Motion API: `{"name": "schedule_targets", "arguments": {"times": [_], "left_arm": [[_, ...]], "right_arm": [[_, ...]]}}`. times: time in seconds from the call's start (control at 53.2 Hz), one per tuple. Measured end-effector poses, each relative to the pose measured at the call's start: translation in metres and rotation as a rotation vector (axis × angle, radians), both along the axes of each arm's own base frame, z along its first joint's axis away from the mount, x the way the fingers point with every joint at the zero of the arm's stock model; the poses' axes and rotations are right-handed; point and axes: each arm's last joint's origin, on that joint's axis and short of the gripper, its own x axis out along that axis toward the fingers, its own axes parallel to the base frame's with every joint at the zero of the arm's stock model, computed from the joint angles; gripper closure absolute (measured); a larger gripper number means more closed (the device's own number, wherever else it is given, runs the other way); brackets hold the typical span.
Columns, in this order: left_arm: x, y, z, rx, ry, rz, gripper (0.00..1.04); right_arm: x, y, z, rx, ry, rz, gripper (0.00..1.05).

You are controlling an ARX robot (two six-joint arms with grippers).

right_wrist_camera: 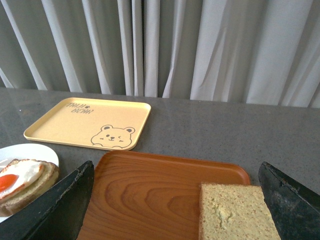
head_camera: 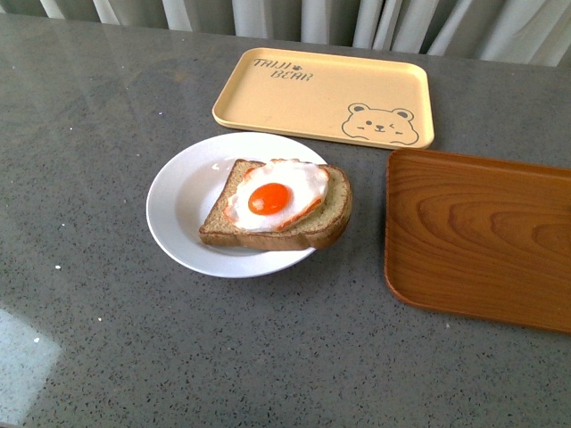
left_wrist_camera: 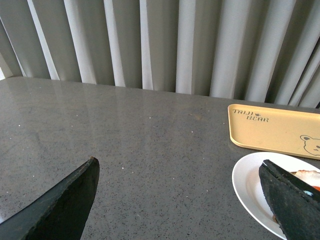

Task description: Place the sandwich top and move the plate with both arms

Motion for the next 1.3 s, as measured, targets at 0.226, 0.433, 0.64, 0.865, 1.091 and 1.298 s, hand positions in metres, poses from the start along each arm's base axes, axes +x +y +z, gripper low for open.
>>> {"name": "schedule_targets", "arguments": {"times": [0.226, 0.433, 0.64, 0.865, 1.091, 1.298], "left_arm": [[0.0, 0.0, 0.0, 0.0, 0.0, 0.0, 0.09], [0.0, 0.0, 0.0, 0.0, 0.0, 0.0, 0.09], [0.0, 0.0, 0.0, 0.0, 0.0, 0.0, 0.09], [0.0, 0.0, 0.0, 0.0, 0.0, 0.0, 0.09], [0.0, 0.0, 0.0, 0.0, 0.0, -0.001, 0.09], [0.0, 0.0, 0.0, 0.0, 0.0, 0.0, 0.09]], "right_arm": [[0.0, 0.0, 0.0, 0.0, 0.0, 0.0, 0.09], [0.0, 0.0, 0.0, 0.0, 0.0, 0.0, 0.09], [0.0, 0.0, 0.0, 0.0, 0.0, 0.0, 0.09], [0.0, 0.0, 0.0, 0.0, 0.0, 0.0, 0.09], [0.006, -0.006, 0.002, 0.067, 0.355, 0.215, 0.09], [0.071, -0.09, 0.041, 0.222, 0.392, 0.172, 0.09]]}}
